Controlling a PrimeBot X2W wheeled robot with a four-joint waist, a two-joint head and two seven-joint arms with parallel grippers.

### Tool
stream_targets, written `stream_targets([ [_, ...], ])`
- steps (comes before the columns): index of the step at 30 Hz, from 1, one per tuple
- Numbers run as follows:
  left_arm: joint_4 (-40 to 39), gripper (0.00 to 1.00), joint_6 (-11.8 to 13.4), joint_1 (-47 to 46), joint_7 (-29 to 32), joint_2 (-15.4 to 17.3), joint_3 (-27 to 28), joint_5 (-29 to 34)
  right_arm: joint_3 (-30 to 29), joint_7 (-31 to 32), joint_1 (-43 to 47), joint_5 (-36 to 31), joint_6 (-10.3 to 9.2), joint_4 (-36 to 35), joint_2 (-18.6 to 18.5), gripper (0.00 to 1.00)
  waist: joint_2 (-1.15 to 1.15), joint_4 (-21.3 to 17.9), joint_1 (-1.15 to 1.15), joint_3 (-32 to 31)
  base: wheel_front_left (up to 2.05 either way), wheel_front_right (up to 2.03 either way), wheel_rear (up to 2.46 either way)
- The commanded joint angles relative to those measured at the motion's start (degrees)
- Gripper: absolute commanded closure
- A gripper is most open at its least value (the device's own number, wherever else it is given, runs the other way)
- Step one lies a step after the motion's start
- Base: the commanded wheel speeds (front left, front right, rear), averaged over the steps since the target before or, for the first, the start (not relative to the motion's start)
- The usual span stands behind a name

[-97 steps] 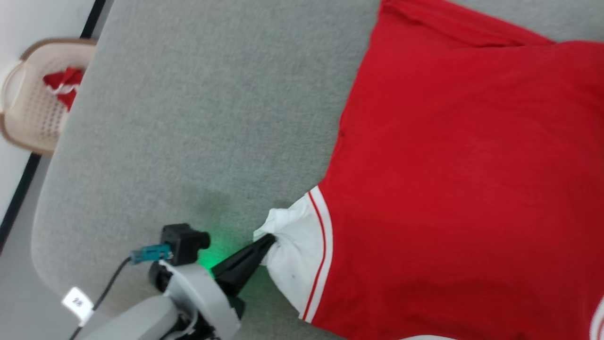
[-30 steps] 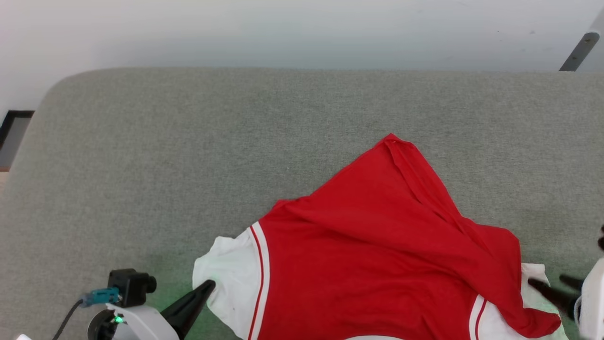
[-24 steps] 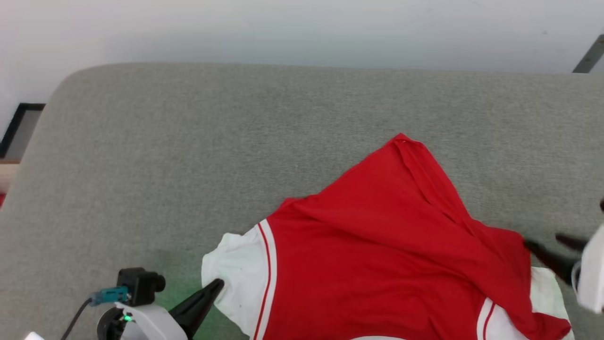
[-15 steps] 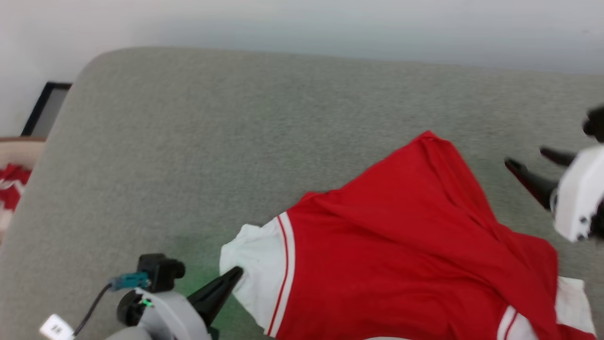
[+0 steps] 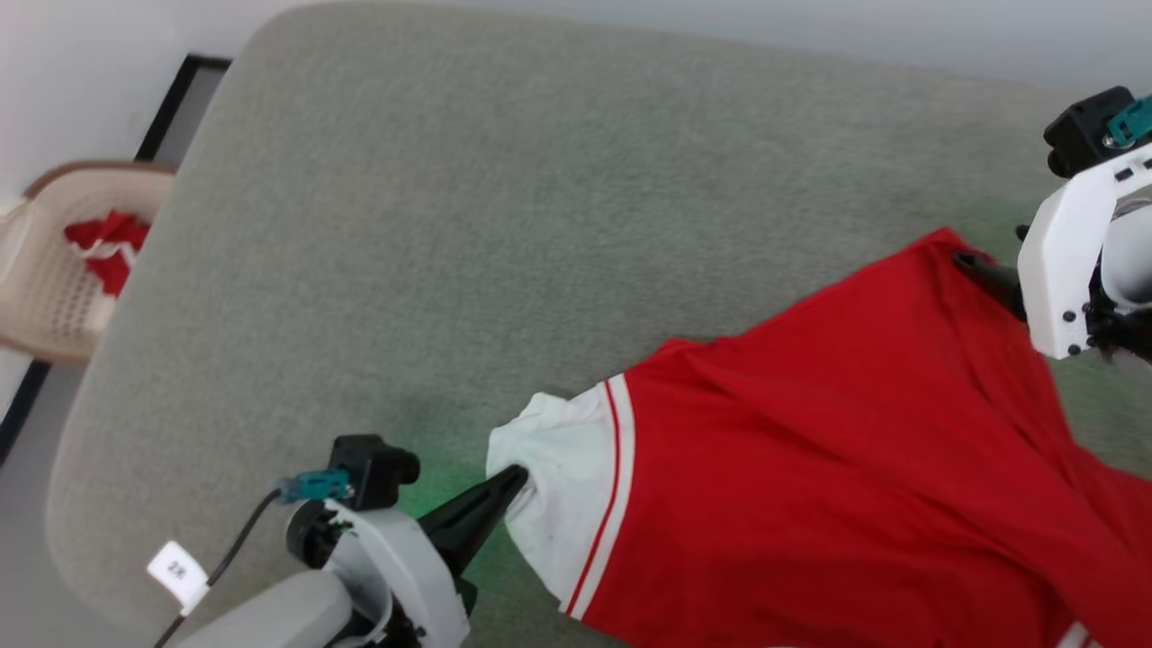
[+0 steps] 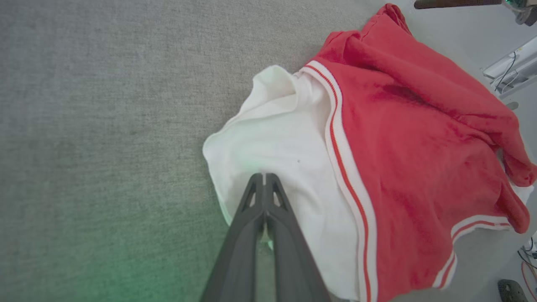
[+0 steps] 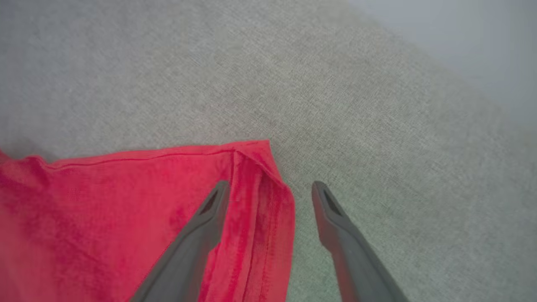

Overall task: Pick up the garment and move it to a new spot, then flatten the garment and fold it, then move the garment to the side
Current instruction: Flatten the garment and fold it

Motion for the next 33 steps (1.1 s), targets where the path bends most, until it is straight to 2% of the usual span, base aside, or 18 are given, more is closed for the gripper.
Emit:
stream_targets([
  [1, 0.4, 1.0, -0.42, -1.14, -0.18, -0.79, -0.48, 0.42, 2.32, 0.68, -1.99, 1.32, -0.06, 2.48, -0.28, 0.0, 0.0, 3.02, 0.0, 2.89, 0.0, 0.0, 0.0],
  [8, 0.38, 1.0, -0.37, -3.73, -0.57, -2.54, -3.23, -0.78, 10.15, 4.84, -5.1, 6.12, -0.06, 11.6, 0.62, 0.0, 0.0, 5.46, 0.0, 4.86, 0.0, 0.0, 0.0],
  [9, 0.43, 1.0, -0.37, -4.0, -0.69, -2.71, -3.58, -1.0, 11.41, 6.31, -5.03, 6.34, -0.06, 13.3, 0.73, 0.14, 0.0, 5.63, 0.0, 4.93, 0.0, 0.0, 0.0],
  [10, 0.52, 1.0, -0.37, -4.3, -0.74, -2.8, -3.91, -1.32, 12.49, 7.61, -5.0, 6.55, -0.08, 14.73, 0.83, 1.0, 0.0, 5.78, 0.0, 4.98, 0.0, 0.0, 0.0],
  [15, 1.23, 1.0, -0.38, -5.04, -1.27, -2.77, -5.38, -2.54, 15.42, 10.21, -6.4, 8.4, -0.07, 18.3, 1.12, 1.0, 0.0, 5.93, 0.0, 4.79, 0.0, 0.0, 0.0],
  [24, 1.47, 1.0, -0.39, -6.71, -1.26, -0.96, -7.12, -4.36, 15.8, 8.5, -10.11, 11.77, -0.07, 20.01, 1.11, 1.0, 0.0, 3.77, 0.0, 3.23, 0.0, 0.0, 0.0],
  [33, -0.95, 1.0, -0.39, -16.24, 8.21, 5.81, -7.17, -7.67, 16.25, 2.68, -15.71, 15.09, -0.07, 17.47, 1.94, 1.0, 0.0, -0.21, 0.0, -1.55, 0.0, 0.0, 0.0],
])
